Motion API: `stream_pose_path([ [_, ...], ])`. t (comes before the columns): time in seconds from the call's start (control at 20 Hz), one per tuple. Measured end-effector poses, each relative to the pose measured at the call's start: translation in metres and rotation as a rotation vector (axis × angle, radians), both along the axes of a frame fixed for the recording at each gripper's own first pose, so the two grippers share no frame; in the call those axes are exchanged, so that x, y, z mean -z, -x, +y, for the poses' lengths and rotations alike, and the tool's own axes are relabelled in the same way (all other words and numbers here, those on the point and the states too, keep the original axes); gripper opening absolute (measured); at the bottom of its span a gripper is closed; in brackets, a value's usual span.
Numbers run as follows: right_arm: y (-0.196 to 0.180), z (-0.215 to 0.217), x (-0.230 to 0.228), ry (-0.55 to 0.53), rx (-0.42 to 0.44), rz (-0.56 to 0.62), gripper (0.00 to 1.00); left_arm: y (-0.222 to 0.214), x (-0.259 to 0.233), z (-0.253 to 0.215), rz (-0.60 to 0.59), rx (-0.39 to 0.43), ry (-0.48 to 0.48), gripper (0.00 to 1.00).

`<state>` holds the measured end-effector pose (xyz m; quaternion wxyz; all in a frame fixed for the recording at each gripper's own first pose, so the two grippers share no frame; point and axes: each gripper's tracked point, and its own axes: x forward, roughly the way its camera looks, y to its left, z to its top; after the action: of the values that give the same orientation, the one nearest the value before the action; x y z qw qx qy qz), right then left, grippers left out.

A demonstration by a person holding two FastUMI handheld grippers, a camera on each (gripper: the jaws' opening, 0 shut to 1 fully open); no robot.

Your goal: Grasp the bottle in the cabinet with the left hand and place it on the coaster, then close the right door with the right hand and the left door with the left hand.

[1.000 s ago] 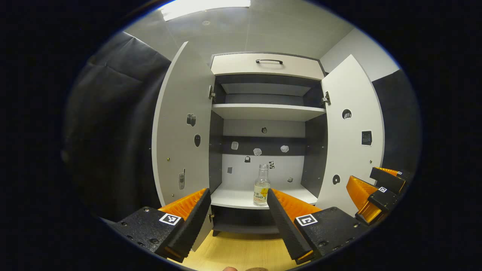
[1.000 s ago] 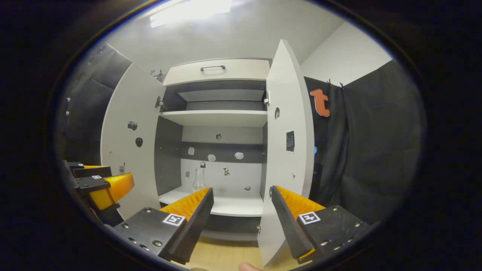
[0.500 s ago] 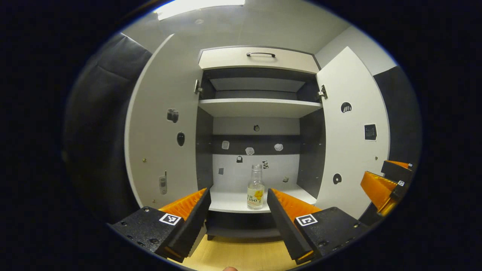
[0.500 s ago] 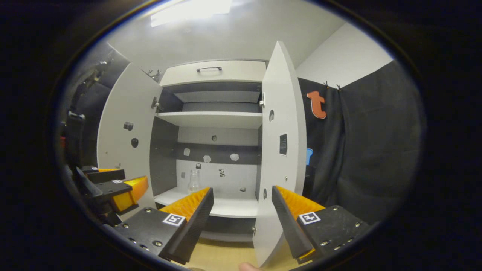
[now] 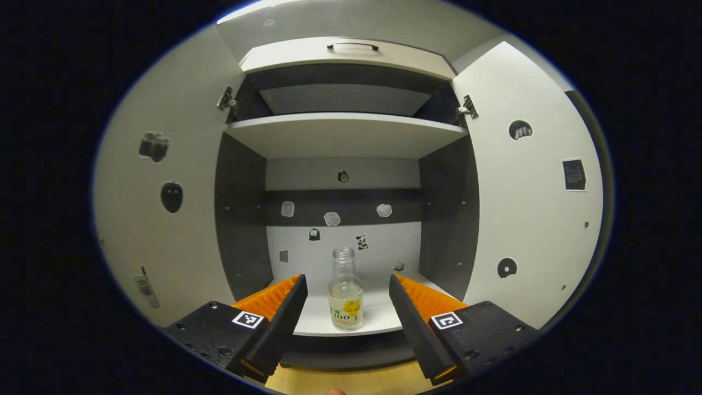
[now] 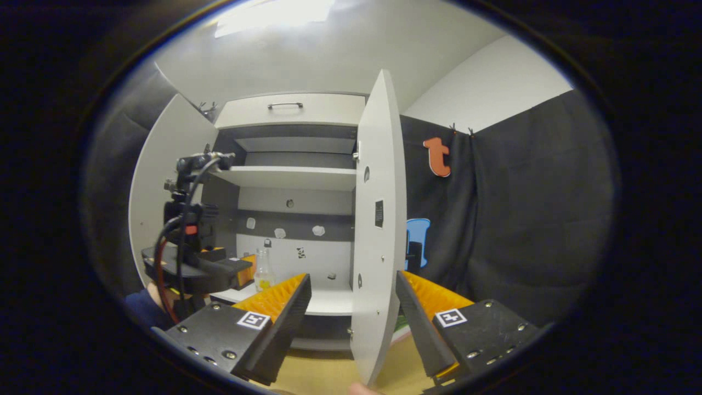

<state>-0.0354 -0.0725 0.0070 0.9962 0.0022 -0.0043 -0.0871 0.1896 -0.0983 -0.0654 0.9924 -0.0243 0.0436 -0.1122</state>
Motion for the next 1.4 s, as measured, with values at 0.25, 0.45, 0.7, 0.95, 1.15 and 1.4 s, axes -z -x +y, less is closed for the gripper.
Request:
stream_pose_path([
  [0.25, 0.009, -0.017, -0.004, 0.001, 0.104, -0.014, 0.94, -0.058, 0.021, -0.011, 0.011, 0.02, -0.036, 0.95],
  [0.45, 0.013, -0.032, -0.003, -0.01, 0.173, -0.013, 0.94, -0.091, 0.034, -0.011, 0.019, 0.004, -0.06, 0.95],
  [0.7, 0.018, -0.046, -0.005, -0.011, 0.228, -0.021, 0.94, -0.124, 0.051, -0.012, 0.041, -0.007, -0.111, 0.94],
  [0.95, 0.021, -0.05, -0.008, -0.019, 0.244, -0.029, 0.94, -0.136, 0.064, -0.011, 0.074, -0.018, -0.117, 0.71],
  [1.15, 0.026, -0.055, -0.011, -0.027, 0.248, -0.045, 0.94, -0.13, 0.059, -0.01, 0.072, -0.016, -0.085, 0.52],
  [1.4, 0.034, -0.066, -0.011, -0.039, 0.245, -0.043, 0.94, -0.093, 0.052, -0.011, 0.082, 0.04, -0.015, 0.5],
])
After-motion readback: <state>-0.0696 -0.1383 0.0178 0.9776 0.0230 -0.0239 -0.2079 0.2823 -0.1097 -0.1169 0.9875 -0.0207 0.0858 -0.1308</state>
